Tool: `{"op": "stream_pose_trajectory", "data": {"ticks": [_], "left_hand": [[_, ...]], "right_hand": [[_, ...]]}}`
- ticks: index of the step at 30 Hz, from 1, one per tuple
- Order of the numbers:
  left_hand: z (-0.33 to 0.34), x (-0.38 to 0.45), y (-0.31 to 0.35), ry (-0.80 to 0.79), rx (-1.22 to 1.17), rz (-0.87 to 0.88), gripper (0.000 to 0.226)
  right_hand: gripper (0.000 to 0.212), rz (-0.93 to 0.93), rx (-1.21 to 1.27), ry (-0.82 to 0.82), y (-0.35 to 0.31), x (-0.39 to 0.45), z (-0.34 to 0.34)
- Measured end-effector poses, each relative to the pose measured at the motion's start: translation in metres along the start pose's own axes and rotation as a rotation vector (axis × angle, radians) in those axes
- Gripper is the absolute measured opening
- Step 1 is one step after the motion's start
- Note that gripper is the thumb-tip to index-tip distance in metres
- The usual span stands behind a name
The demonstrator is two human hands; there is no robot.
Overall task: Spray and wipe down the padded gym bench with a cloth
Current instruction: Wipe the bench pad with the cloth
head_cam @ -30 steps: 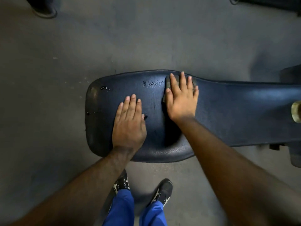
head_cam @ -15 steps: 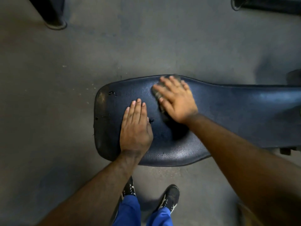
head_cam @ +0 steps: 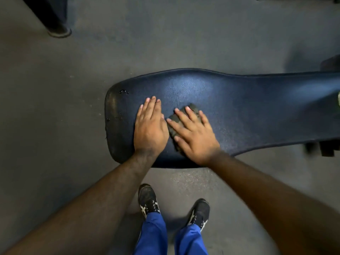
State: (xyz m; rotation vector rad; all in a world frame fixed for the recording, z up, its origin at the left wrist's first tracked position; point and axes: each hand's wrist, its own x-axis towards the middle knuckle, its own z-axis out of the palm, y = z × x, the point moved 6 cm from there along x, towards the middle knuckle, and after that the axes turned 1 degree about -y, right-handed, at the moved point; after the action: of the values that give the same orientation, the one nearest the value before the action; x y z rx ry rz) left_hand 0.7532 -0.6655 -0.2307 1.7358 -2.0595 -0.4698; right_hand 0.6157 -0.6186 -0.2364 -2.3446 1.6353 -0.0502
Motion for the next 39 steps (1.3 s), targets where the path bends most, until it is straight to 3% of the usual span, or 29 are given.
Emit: {"op": "stream_pose_trajectory", "data": {"ticks": [1,2,5,6,8,9,10,11,13,14,15,17,19,20,22,23,24,27,28,29,31,32,33,35,36,37,38,39], "left_hand": [[-0.004,-0.003,-0.001,0.006,-0.058,0.020,0.051],[-0.008,-0.007,-0.001,0.009,-0.105,0.043,0.049],[-0.019,-0.018,-0.004,0.038,-0.087,0.087,0.047],[-0.022,-0.020,-0.006,0.044,-0.051,0.085,0.048],[-0.025,-0.023,-0.010,0.041,0.026,0.059,0.048],[-0.027,-0.025,-0.014,0.038,0.052,0.040,0.048],[-0.030,-0.027,-0.018,0.042,0.064,0.014,0.047],[-0.034,-0.029,-0.023,0.050,0.067,-0.013,0.047],[-0.041,-0.033,-0.036,0.051,0.084,-0.065,0.048],[-0.044,-0.035,-0.043,0.039,0.096,-0.085,0.049],[-0.045,-0.036,-0.048,0.020,0.109,-0.091,0.051],[-0.040,-0.037,-0.056,-0.025,0.133,-0.062,0.052],[-0.034,-0.039,-0.061,-0.048,0.126,-0.035,0.052],[-0.032,-0.039,-0.062,-0.043,0.114,-0.030,0.052],[-0.030,-0.040,-0.064,-0.019,0.094,-0.036,0.052],[-0.029,-0.041,-0.064,-0.009,0.086,-0.042,0.053],[-0.030,-0.041,-0.064,0.005,0.080,-0.049,0.053],[-0.031,-0.042,-0.067,0.035,0.055,-0.113,0.054],[-0.032,-0.043,-0.068,0.053,0.041,-0.135,0.053],[-0.032,-0.044,-0.070,0.075,0.031,-0.156,0.053],[-0.030,-0.045,-0.071,0.093,0.022,-0.186,0.052],[-0.029,-0.045,-0.072,0.091,0.018,-0.190,0.053],[-0.029,-0.045,-0.072,0.093,0.016,-0.188,0.053],[-0.032,-0.044,-0.072,0.100,0.012,-0.192,0.054],[-0.032,-0.043,-0.072,0.096,0.005,-0.195,0.054],[-0.032,-0.043,-0.072,0.097,0.000,-0.197,0.053],[-0.031,-0.044,-0.072,0.101,0.003,-0.199,0.053],[-0.030,-0.044,-0.072,0.103,0.014,-0.204,0.053]], "right_hand": [[0.055,-0.068,-0.028,-0.007,0.014,-0.007,-0.004],[0.054,0.017,-0.041,0.020,0.034,-0.007,-0.007],[0.057,0.580,0.036,0.161,0.039,-0.015,-0.004],[0.058,0.548,0.036,0.142,0.008,-0.019,0.002],[0.058,0.156,0.011,0.082,-0.043,-0.037,0.013],[0.057,-0.020,-0.014,0.030,-0.042,-0.047,0.014],[0.057,-0.083,-0.044,0.023,-0.025,-0.048,0.010],[0.057,0.011,-0.058,0.042,-0.002,-0.043,0.006],[0.058,0.499,0.003,0.148,0.027,-0.041,0.001],[0.058,0.648,0.025,0.165,0.017,-0.043,0.005],[0.058,0.619,-0.008,0.158,-0.011,-0.041,0.009],[0.057,0.235,-0.053,0.077,-0.057,-0.045,0.018],[0.056,-0.021,-0.089,0.019,-0.040,-0.039,0.014],[0.056,0.040,-0.106,0.046,-0.018,-0.028,0.009],[0.056,0.441,-0.041,0.142,0.008,-0.012,-0.002],[0.057,0.536,-0.015,0.150,-0.002,-0.009,0.002],[0.058,0.447,-0.034,0.143,-0.033,-0.006,0.008],[0.055,-0.134,-0.067,-0.001,-0.079,-0.010,0.018],[0.055,-0.157,-0.070,0.011,-0.060,0.001,0.010],[0.055,-0.036,-0.064,0.059,-0.035,0.020,0.003],[0.057,0.426,0.006,0.129,0.003,0.041,-0.008],[0.058,0.529,0.011,0.109,-0.001,0.043,-0.003],[0.059,0.440,-0.013,0.089,-0.024,0.044,0.001],[0.058,-0.025,-0.040,-0.026,-0.068,0.033,0.009],[0.056,-0.218,-0.046,-0.088,-0.063,0.030,0.008],[0.056,-0.291,-0.076,-0.085,-0.047,0.039,0.001],[0.056,-0.211,-0.089,-0.043,-0.025,0.056,-0.003],[0.057,0.022,-0.049,0.011,-0.003,0.074,-0.011]]}}
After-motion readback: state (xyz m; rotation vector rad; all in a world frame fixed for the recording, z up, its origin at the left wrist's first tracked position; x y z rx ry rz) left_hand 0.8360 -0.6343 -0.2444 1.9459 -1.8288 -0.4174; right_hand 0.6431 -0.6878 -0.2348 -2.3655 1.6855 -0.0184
